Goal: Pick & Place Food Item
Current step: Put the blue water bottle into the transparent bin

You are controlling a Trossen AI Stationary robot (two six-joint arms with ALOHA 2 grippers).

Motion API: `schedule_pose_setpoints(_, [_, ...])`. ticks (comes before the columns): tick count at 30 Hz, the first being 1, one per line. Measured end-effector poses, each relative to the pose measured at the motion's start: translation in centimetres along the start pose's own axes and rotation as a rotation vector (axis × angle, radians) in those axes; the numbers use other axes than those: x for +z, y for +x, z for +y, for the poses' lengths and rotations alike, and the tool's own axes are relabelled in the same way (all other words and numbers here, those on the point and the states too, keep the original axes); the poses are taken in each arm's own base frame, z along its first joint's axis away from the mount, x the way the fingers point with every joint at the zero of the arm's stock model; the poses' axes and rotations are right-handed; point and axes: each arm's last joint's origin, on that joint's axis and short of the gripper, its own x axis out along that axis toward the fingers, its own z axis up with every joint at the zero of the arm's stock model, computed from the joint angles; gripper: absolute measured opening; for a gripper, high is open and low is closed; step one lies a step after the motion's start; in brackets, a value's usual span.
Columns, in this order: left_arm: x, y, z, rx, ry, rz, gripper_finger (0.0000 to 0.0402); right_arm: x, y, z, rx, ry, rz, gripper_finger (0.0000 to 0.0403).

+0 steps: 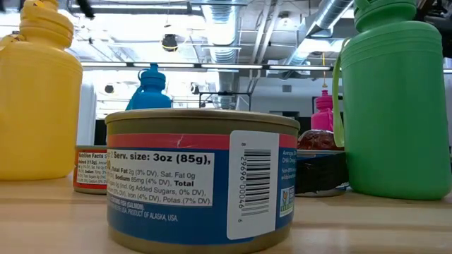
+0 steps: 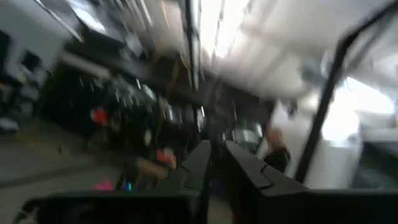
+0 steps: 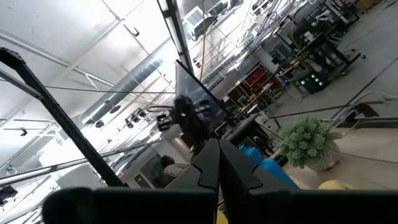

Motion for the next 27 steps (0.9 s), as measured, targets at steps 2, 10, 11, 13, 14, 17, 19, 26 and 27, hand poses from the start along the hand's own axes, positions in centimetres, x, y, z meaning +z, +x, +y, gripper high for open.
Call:
schedule_pose_setpoints(2, [1.2,1.8,-0.9,-0.002,0.018,0.102,0.0008,0.0,0.0,0.0,0.000,0.000,0.000,0.0000])
schedule_pose_setpoints(10, [4.9,8.5,-3.9,0.077,0.099,0.445,0.0022,0.0,0.0,0.0,-0.001,-0.001,0.001,0.0001])
schedule_pose_setpoints(11, [5.3,9.1,-4.2,0.085,0.113,0.488,0.0030,0.0,0.0,0.0,-0.001,0.000,0.001,0.0003])
schedule_pose_setpoints(13, [6.0,10.1,-4.7,0.089,0.150,0.570,0.0050,0.0,0.0,0.0,-0.001,-0.012,0.001,0.0011])
schedule_pose_setpoints(14, [6.5,10.5,-5.0,0.074,0.165,0.594,0.0063,0.0,0.0,0.0,-0.001,-0.026,0.001,0.0018])
schedule_pose_setpoints(17, [7.5,11.2,-5.7,0.007,0.186,0.656,0.0110,0.0,0.0,0.0,-0.001,-0.051,0.000,0.0041])
schedule_pose_setpoints(19, [7.6,11.4,-6.0,-0.066,0.171,0.683,0.0145,0.0,0.0,0.0,-0.001,-0.052,0.001,0.0056])
schedule_pose_setpoints(26, [6.8,10.5,-6.3,-0.255,0.110,0.856,0.0243,0.0,0.0,0.0,-0.002,-0.054,0.001,0.0085])
schedule_pose_setpoints(27, [6.5,10.2,-6.1,-0.241,0.108,0.894,0.0249,0.0,0.0,0.0,-0.002,-0.055,0.001,0.0087])
